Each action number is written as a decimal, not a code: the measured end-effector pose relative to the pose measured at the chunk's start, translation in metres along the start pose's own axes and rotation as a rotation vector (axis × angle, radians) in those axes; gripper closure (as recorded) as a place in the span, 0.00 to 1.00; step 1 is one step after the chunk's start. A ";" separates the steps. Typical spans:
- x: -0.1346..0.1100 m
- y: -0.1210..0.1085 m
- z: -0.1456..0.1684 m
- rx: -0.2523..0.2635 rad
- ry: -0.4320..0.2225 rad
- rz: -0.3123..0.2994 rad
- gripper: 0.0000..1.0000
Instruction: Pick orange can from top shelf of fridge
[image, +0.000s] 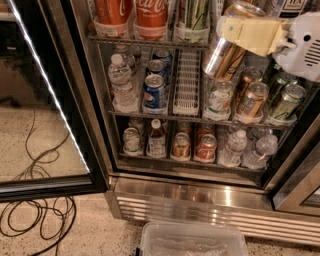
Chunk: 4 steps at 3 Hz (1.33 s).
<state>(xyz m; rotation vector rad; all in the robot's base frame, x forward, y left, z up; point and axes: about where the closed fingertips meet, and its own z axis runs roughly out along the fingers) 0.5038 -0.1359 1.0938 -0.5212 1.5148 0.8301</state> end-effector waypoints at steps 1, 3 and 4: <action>0.006 0.011 0.004 -0.034 0.019 0.005 1.00; 0.059 0.081 -0.017 -0.192 0.098 0.118 1.00; 0.090 0.092 -0.039 -0.139 0.181 0.176 1.00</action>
Offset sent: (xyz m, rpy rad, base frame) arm -0.0897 0.0518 -0.0515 0.0450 0.1493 0.2324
